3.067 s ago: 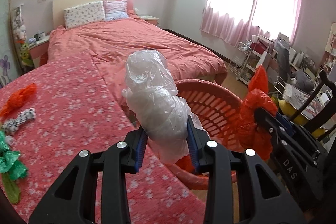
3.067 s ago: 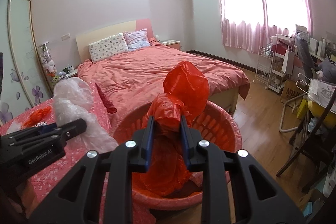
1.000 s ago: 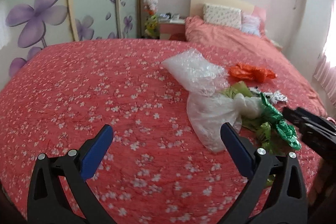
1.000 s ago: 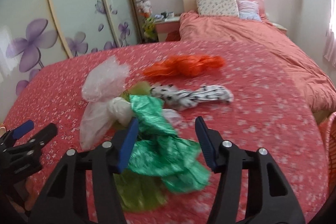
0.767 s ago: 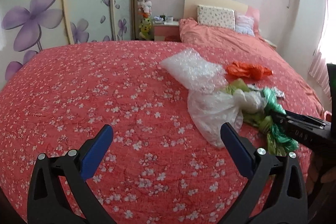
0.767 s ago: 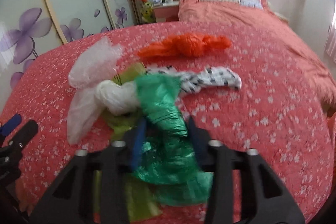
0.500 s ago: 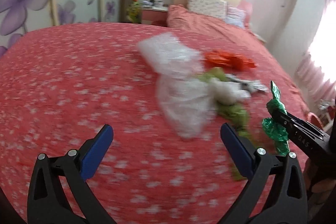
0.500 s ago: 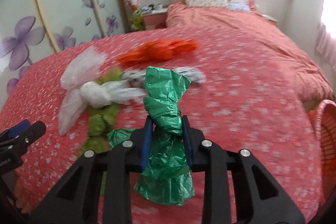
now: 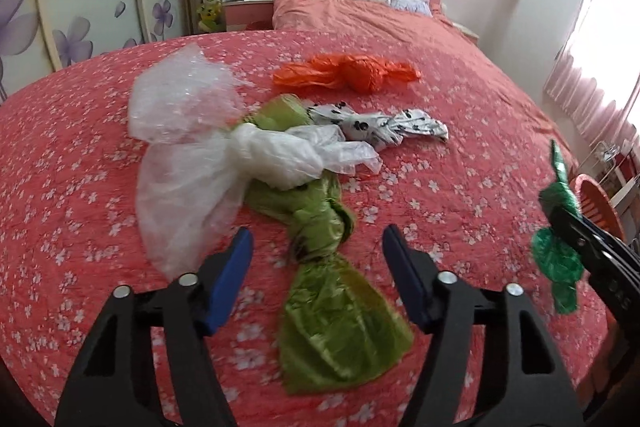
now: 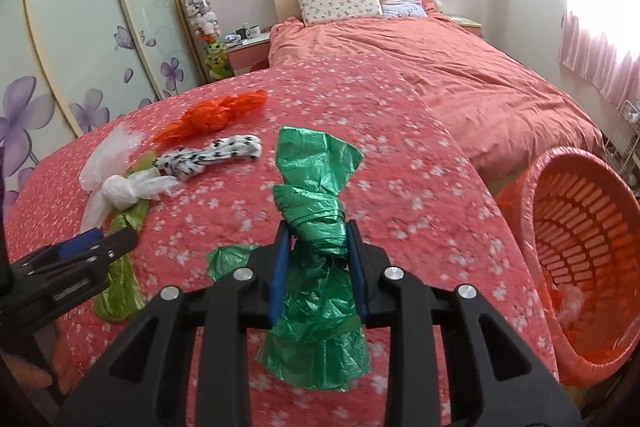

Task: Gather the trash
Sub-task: 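Grasp the green bag with the right tool while the left tool returns to the pile, then grasp the yellow-green bag with the left tool, then carry the green and yellow-green bags in both tools over the basket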

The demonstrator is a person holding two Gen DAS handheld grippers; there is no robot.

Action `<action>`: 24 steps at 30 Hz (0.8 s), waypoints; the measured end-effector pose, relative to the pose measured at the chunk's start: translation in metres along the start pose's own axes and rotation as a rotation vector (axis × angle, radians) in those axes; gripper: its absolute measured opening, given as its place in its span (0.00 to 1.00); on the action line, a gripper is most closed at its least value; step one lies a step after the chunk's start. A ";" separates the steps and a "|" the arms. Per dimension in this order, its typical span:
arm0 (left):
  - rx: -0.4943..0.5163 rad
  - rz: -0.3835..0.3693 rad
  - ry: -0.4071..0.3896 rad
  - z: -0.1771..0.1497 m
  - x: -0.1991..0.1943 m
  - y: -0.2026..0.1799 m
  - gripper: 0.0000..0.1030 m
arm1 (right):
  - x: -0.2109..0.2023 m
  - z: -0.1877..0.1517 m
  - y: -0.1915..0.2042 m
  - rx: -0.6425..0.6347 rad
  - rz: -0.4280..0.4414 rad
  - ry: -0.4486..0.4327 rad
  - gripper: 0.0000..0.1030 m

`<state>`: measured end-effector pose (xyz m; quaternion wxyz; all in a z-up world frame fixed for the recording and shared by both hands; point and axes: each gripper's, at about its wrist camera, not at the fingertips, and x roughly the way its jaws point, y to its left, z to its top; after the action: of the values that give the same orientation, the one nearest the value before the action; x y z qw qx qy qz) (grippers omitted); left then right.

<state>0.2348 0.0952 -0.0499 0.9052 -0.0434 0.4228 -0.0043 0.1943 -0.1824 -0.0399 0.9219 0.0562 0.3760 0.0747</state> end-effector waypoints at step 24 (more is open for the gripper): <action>0.106 -0.161 -0.152 0.020 -0.072 -0.064 0.14 | -0.079 0.005 -0.044 0.071 -0.006 -0.124 0.27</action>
<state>0.2057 0.0358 0.0237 0.9323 -0.0294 0.3473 -0.0961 0.1459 -0.2404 0.0108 0.9411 0.0921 0.3205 0.0550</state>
